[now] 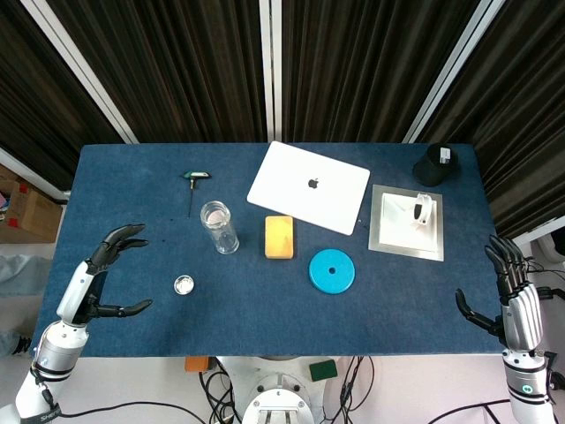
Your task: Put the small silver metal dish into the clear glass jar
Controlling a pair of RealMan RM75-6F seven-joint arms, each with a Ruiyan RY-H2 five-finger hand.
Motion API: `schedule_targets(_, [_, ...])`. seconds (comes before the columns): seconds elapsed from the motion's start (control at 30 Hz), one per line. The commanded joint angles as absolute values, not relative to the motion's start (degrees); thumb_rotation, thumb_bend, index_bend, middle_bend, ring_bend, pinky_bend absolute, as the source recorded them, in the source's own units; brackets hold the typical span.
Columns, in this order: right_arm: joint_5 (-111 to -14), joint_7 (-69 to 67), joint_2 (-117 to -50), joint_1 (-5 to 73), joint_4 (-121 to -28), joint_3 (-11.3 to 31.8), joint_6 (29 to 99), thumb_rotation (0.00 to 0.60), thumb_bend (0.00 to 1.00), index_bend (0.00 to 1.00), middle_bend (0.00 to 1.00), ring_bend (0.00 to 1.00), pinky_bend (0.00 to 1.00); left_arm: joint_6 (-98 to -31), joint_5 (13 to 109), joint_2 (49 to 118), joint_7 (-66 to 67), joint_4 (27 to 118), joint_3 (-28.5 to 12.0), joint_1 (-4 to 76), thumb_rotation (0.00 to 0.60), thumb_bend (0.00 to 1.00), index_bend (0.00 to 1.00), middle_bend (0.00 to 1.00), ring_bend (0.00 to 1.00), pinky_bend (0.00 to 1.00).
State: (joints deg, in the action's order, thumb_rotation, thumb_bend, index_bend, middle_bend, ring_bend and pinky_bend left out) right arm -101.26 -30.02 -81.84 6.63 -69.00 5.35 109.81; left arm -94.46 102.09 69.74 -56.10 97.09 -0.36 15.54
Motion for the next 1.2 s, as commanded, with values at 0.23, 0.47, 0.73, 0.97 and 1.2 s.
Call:
schedule_targets(0.23, [-100.8, -30.56, -81.84, 6.57, -68.55, 5.08, 109.86, 0.6, 0.39, 0.0, 0.0, 0.0, 0.02, -94.76, 101.95, 69.89, -55.28, 97.41, 0.1, 15.44, 0.6, 0.13, 0.11, 0.13, 0.11, 0.24])
schedule_targets(0.47, [-100.53, -30.8, -81.91, 6.62, -68.22, 5.0, 109.94, 0.6, 0.39, 0.0, 0.0, 0.0, 0.02, -94.73, 101.81, 69.75, -54.83, 97.49, 0.36, 15.49, 0.6, 0.12, 0.11, 0.13, 0.11, 0.24])
schedule_targets(0.73, [-99.97, -30.49, -81.08, 6.46, -68.83, 5.56, 110.71, 0.6, 0.39, 0.0, 0.0, 0.0, 0.02, -93.74, 100.2, 69.43, -43.74, 95.24, -0.19, 14.78, 0.6, 0.19, 0.16, 0.13, 0.11, 0.24])
schedule_targets(0.97, [-99.17, -29.62, -79.78, 6.04, -70.38, 6.59, 111.85, 0.6, 0.39, 0.0, 0.0, 0.0, 0.03, -93.29, 98.06, 67.55, -22.9, 90.87, -0.79, 12.62, 0.6, 0.19, 0.18, 0.15, 0.12, 0.24])
schedule_targets(1.2, [-99.08, -28.93, -78.97, 5.98, -71.76, 7.05, 112.23, 0.6, 0.39, 0.0, 0.0, 0.0, 0.03, -87.81, 98.71, 66.75, -12.32, 86.5, 1.12, 13.42, 0.6, 0.19, 0.23, 0.23, 0.16, 0.29])
